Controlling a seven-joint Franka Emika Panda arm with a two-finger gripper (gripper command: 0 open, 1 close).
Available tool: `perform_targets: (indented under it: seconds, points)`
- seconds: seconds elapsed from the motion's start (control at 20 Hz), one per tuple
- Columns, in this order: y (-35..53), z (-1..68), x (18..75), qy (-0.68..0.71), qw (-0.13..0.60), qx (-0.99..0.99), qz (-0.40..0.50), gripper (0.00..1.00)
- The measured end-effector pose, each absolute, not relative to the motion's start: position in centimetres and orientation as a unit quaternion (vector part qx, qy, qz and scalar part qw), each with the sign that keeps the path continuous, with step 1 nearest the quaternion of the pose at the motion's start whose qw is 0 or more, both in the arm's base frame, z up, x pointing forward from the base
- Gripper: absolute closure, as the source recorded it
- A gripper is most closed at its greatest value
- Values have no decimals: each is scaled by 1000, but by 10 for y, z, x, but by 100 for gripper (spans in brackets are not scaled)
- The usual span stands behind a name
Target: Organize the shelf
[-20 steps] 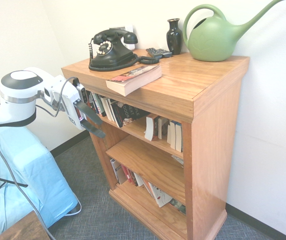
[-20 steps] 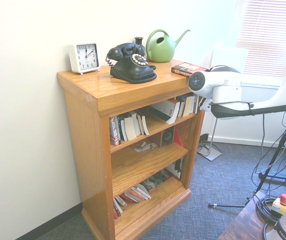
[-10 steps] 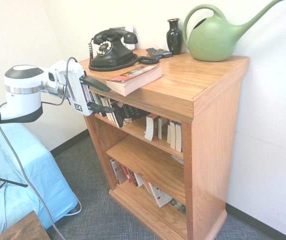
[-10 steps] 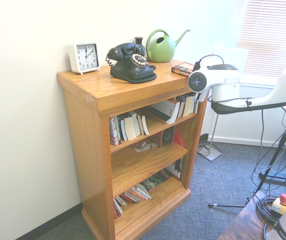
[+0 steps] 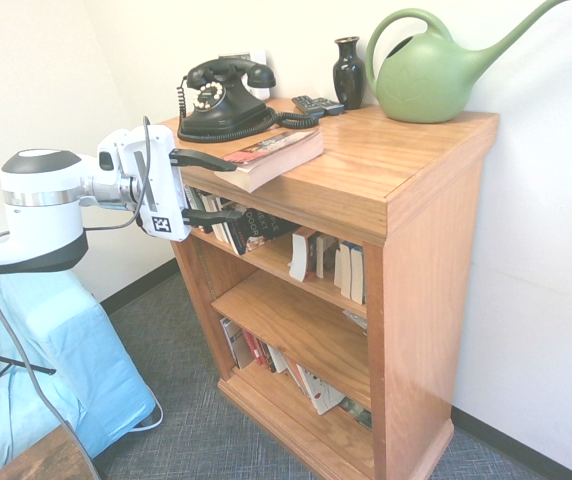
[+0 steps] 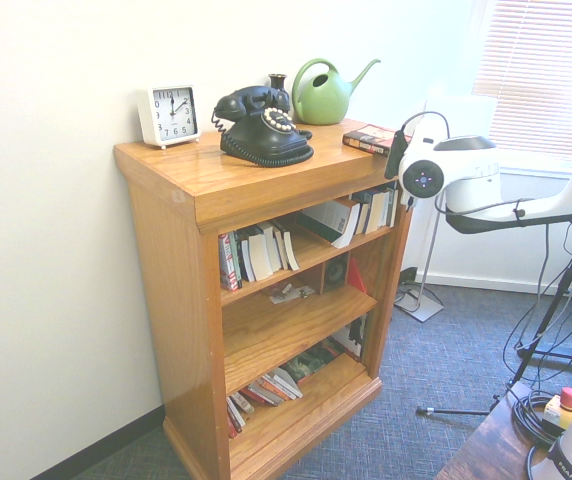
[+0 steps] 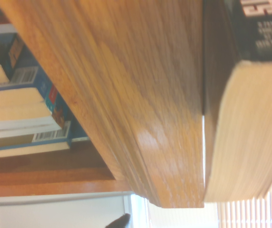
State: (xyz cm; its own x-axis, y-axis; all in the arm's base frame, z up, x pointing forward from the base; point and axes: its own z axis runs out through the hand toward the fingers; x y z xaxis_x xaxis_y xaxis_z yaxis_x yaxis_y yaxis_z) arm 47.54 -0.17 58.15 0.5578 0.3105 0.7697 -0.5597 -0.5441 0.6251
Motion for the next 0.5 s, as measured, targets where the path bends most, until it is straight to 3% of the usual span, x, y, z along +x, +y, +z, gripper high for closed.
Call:
perform_targets:
  seconds: [0.5]
  points:
    - [4,592,466,-12,446,739,504,0]
